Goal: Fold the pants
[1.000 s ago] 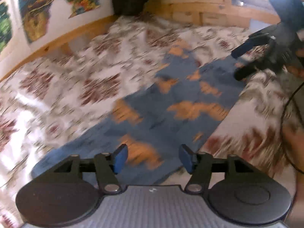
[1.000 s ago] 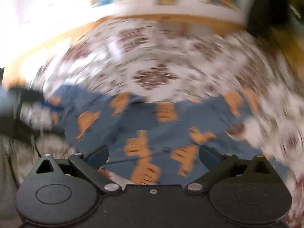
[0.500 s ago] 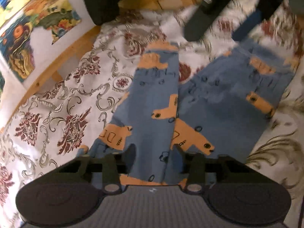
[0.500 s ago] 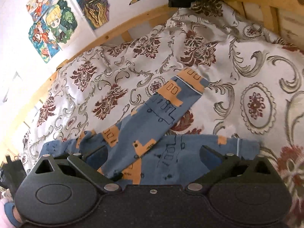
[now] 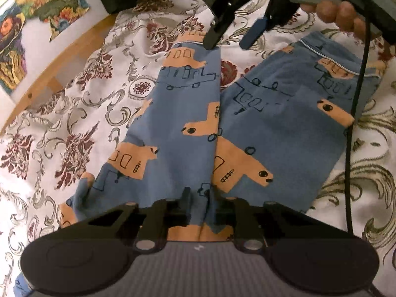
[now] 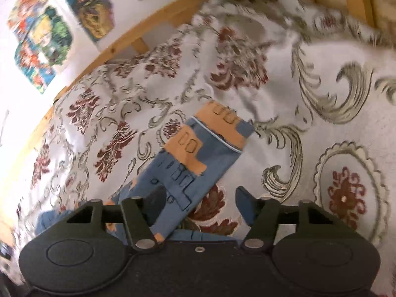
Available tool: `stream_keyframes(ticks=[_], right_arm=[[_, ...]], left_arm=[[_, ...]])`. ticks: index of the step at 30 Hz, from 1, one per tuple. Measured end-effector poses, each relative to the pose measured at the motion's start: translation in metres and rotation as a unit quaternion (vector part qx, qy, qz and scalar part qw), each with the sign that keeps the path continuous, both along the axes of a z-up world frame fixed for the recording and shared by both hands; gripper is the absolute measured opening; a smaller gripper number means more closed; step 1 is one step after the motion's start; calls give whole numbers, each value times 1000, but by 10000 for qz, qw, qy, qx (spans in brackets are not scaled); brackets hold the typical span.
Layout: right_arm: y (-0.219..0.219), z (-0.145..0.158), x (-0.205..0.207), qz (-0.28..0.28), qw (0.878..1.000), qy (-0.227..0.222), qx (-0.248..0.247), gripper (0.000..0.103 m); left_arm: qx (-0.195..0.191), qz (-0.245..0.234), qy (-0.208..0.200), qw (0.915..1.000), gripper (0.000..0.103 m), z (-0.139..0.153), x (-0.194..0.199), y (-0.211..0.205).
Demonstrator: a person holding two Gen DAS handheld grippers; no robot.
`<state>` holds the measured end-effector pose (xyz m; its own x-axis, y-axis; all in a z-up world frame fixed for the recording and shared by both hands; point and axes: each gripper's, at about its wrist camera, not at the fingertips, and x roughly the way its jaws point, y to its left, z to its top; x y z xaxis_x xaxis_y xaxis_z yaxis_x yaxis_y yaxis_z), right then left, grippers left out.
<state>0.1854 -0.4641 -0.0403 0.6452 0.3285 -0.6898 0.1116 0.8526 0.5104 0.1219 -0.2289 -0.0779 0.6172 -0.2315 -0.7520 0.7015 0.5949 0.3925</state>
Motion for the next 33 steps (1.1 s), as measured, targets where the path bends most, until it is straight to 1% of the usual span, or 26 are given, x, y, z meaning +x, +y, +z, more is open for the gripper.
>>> stream_keyframes(ticks=[1, 5, 6, 8, 10, 11, 12, 13, 15, 17, 18, 23, 28, 30, 33], right_arm=[[-2, -5, 4, -8, 9999, 73, 119, 62], [-7, -20, 17, -191, 9990, 249, 319, 60], [-10, -24, 20, -282, 9983, 271, 439, 58], [-14, -29, 25, -426, 9962, 288, 702, 49], [-18, -34, 29, -592, 9926, 349, 1001, 31], [-20, -37, 30, -688, 9904, 370, 1141, 26], [-22, -38, 30, -777, 9887, 384, 1225, 16], [-23, -39, 29, -878, 9872, 387, 1271, 12], [-26, -37, 25, -1012, 9853, 343, 1334, 12], [-28, -34, 21, -1108, 9847, 254, 1320, 6], [-29, -33, 19, -1154, 9841, 218, 1333, 1], [-27, -28, 20, -1300, 9812, 97, 1422, 0], [-23, -15, 13, -1441, 9800, -9, 1373, 0], [-24, -6, 7, -1497, 9801, -98, 1298, 0], [-25, 13, -5, -1519, 9826, -216, 1048, 0]], left_arm=[[1, 47, 8, 10000, 6, 1, 1, 0], [-214, 247, 301, 9990, 4, 7, 11, 6], [-255, 282, 375, 9986, 4, 8, 13, 7], [-328, 333, 469, 9978, 3, 11, 16, 9], [-383, 365, 553, 9971, 3, 14, 19, 11], [-427, 387, 598, 9965, 3, 15, 20, 13], [-466, 409, 639, 9960, 3, 17, 21, 14], [-503, 427, 676, 9955, 3, 18, 22, 15], [-591, 476, 737, 9944, 3, 22, 23, 18], [-642, 500, 764, 9938, 3, 24, 24, 20], [-661, 512, 774, 9935, 3, 25, 25, 21], [-744, 589, 838, 9920, 2, 29, 27, 22], [-860, 643, 858, 9905, 2, 36, 29, 26], [-891, 587, 793, 9911, 2, 41, 28, 28], [-964, 481, 716, 9916, 2, 49, 26, 28]])
